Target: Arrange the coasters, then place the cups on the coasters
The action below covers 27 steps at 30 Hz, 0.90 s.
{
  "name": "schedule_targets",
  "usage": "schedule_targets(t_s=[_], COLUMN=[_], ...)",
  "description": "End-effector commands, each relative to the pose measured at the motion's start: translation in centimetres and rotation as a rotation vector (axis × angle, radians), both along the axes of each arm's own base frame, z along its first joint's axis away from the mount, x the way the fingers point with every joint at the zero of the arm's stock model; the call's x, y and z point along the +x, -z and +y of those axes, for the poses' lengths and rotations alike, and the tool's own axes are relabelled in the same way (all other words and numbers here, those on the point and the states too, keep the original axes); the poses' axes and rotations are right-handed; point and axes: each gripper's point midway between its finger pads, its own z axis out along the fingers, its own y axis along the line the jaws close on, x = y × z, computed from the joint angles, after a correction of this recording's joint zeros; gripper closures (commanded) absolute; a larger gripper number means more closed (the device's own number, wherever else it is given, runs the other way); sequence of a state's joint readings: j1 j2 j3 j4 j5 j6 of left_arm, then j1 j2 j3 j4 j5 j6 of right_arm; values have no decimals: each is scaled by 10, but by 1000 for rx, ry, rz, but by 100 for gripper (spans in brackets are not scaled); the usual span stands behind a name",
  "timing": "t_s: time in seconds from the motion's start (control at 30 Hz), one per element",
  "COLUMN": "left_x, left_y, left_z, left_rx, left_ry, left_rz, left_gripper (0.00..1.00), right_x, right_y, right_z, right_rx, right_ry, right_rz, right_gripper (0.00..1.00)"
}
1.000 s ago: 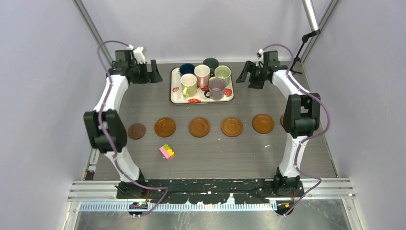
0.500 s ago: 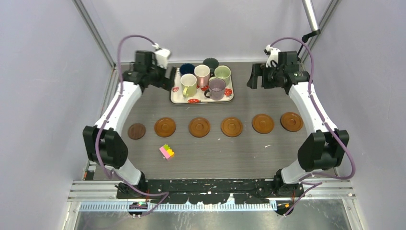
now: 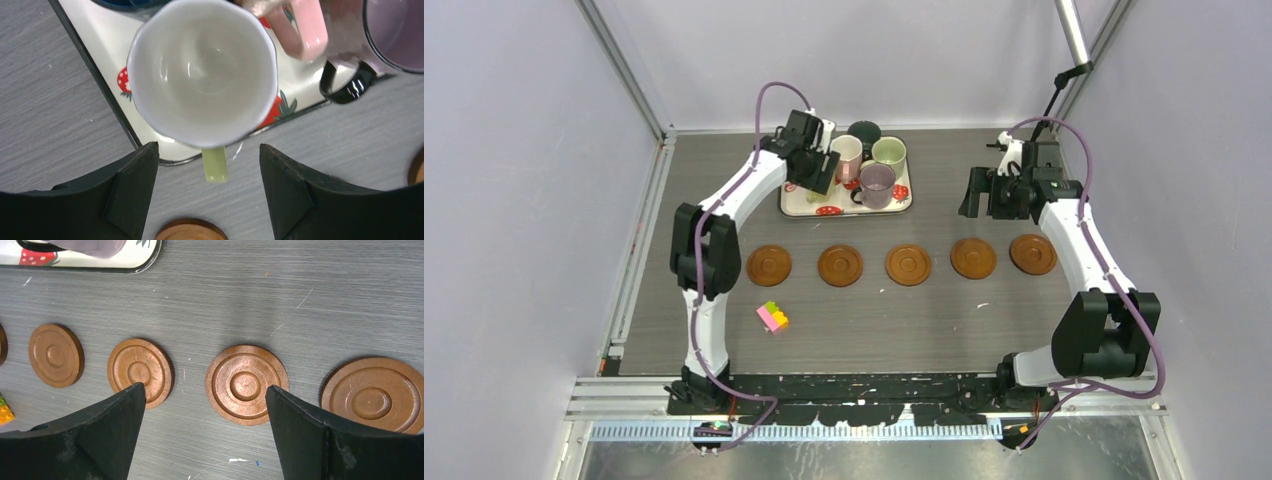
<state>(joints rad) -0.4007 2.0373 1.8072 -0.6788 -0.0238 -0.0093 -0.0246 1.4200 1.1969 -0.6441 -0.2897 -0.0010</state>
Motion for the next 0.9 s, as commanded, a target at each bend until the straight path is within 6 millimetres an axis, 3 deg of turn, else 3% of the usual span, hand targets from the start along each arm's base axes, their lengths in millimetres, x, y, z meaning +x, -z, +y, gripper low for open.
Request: schedule_targets(t_s=[0.0, 0.17, 0.53, 0.7, 0.87], left_x=[21, 22, 23, 22, 25], left_y=[-11, 10, 42, 48, 45], left_z=[2, -2, 0, -3, -1], left_rx=[34, 31, 53, 39, 41], left_ry=[-81, -92, -118, -109, -112], left_rz=[-47, -10, 20, 23, -4], left_gripper=[29, 45, 54, 55, 73], right_x=[11, 12, 13, 14, 14], right_y=[-28, -27, -20, -18, -15], right_z=[0, -2, -4, -5, -6], right_rx=[43, 42, 55, 56, 58], right_ry=[16, 22, 29, 31, 35], right_rz=[-109, -108, -90, -81, -74], right_gripper=[6, 6, 6, 6, 6])
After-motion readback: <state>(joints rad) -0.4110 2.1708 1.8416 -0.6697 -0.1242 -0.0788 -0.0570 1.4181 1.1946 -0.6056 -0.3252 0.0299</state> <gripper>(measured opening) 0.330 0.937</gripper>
